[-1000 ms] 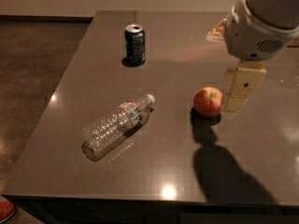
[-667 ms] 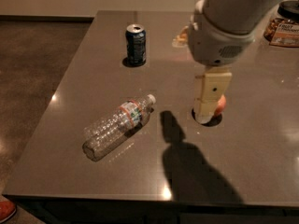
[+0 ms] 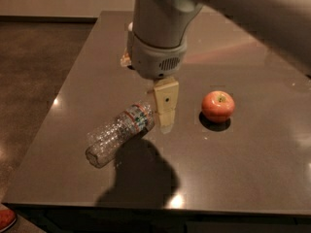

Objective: Place water bottle upright

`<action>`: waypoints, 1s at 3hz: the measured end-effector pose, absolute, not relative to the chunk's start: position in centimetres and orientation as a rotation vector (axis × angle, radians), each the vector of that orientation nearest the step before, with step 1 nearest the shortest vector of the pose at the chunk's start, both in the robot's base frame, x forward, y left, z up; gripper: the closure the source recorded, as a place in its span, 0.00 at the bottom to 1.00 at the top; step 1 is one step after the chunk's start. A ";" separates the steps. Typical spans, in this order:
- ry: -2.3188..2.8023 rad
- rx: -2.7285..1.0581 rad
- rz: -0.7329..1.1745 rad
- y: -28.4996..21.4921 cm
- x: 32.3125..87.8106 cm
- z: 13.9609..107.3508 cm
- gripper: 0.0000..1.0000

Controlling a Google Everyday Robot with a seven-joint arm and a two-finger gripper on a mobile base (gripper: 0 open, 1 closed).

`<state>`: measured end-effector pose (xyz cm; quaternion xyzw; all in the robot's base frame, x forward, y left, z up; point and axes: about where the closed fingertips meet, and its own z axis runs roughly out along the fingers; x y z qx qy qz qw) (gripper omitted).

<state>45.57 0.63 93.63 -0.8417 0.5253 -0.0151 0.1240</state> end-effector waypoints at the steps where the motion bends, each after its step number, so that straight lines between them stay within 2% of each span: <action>1: 1.431 -2.575 -0.049 3.5 45.6 90.8 0.00; 3: 1.410 -2.682 -0.065 4.1 46.4 87.1 0.00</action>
Offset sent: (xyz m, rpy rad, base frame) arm 0.0020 0.0431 -0.0746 -0.1509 0.0559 0.1844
